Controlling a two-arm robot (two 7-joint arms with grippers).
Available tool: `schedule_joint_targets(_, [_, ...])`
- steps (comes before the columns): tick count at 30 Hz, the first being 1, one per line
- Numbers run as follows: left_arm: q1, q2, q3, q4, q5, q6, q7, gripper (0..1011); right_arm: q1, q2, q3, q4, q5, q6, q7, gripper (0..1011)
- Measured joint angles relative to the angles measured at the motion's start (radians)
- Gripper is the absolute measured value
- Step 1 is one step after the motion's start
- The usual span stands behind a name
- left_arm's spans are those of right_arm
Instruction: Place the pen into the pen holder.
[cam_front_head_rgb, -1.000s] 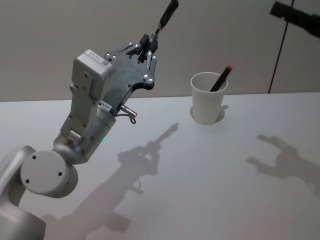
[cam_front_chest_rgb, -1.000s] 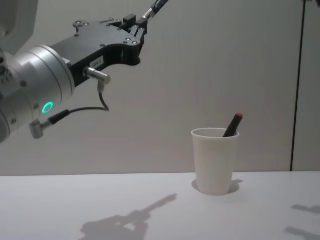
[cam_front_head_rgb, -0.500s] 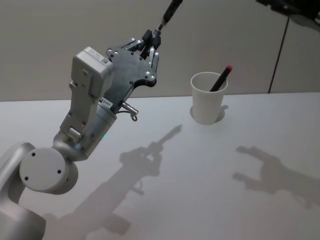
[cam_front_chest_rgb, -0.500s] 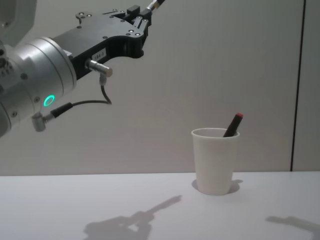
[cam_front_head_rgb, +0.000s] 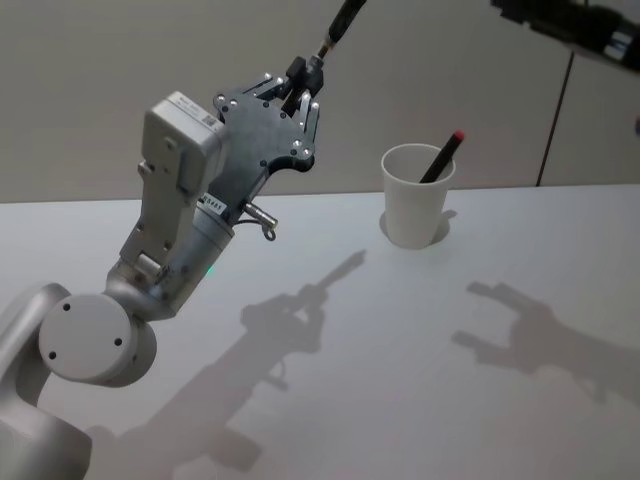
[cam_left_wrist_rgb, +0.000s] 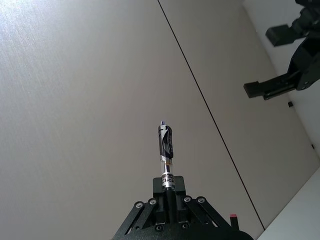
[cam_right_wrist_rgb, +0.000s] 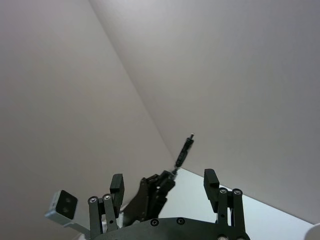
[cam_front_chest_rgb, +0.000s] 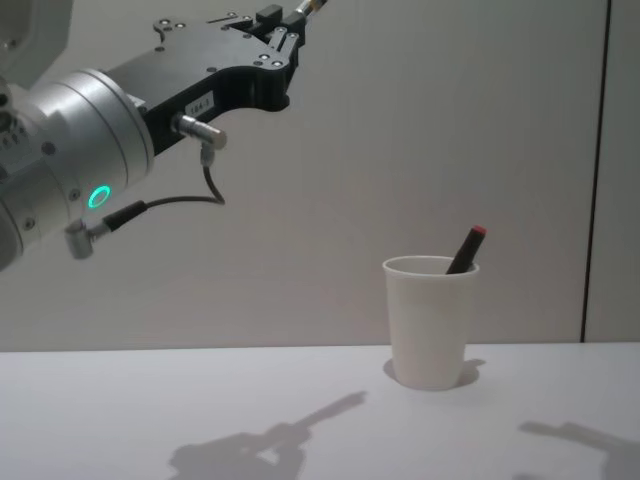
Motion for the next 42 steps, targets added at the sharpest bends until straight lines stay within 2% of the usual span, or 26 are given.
schedule_joint_targets(6, [0.000, 0.000, 0.000, 0.000, 0.000, -0.001, -0.001, 124, 0.012, 0.001, -0.026, 0.026, -0.062, -0.031, -0.004, 1002])
schedule_joint_targets(13, [-0.001, 0.000, 0.000, 0.000, 0.000, -0.001, -0.002, 123, 0.021, -0.012, -0.053, 0.057, -0.081, -0.071, -0.020, 1002])
schedule_joint_targets(25, [-0.001, 0.000, 0.000, 0.000, 0.000, -0.002, -0.003, 123, 0.039, -0.067, -0.102, 0.130, -0.032, -0.144, -0.066, 1002])
schedule_joint_targets(42, [-0.001, 0.000, 0.000, 0.000, 0.000, -0.002, -0.003, 123, 0.066, -0.140, -0.178, 0.203, 0.020, -0.189, -0.101, 1002])
